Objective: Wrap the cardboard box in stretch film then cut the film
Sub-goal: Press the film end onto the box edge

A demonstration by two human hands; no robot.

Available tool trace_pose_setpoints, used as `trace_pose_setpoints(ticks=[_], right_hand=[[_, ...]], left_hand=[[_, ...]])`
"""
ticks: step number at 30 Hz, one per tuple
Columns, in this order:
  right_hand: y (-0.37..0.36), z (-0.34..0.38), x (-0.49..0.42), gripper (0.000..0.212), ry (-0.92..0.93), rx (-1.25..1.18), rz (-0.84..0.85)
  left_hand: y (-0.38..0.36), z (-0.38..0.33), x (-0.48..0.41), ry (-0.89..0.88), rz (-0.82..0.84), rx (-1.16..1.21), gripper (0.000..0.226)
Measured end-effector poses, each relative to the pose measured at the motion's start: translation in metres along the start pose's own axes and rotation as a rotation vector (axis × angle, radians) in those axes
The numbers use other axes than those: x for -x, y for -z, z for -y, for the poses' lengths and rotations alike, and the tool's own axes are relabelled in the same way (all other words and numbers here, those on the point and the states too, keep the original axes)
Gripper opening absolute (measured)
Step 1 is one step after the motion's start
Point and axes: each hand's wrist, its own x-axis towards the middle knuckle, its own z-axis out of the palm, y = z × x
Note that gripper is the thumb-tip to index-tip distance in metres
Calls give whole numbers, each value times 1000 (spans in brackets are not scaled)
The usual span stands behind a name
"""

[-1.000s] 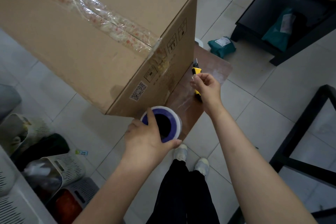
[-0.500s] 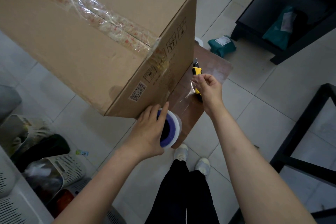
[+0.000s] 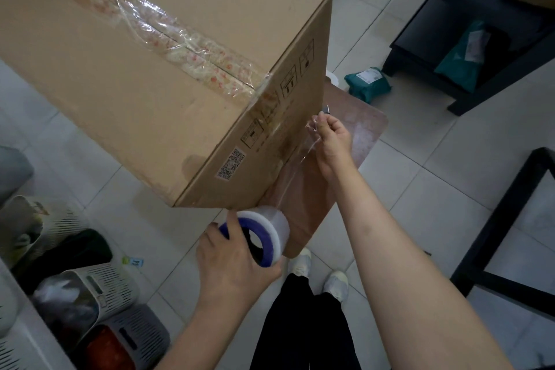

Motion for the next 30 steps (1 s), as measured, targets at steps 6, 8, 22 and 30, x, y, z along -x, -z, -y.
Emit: trace_pose_setpoints(ticks=[6, 8, 22, 30], right_hand=[[-9, -9, -2, 19, -83, -162, -19], [-12, -12, -3, 20, -116, -260, -37], [8, -61, 31, 33, 89, 285, -435], [-2, -120, 75, 58, -295, 218, 73]], left_hand=[[7, 11, -6, 67, 32, 30, 124], [8, 11, -8, 84, 22, 19, 124], [-6, 15, -8, 44, -52, 56, 119], [-12, 22, -9, 36, -79, 37, 125]])
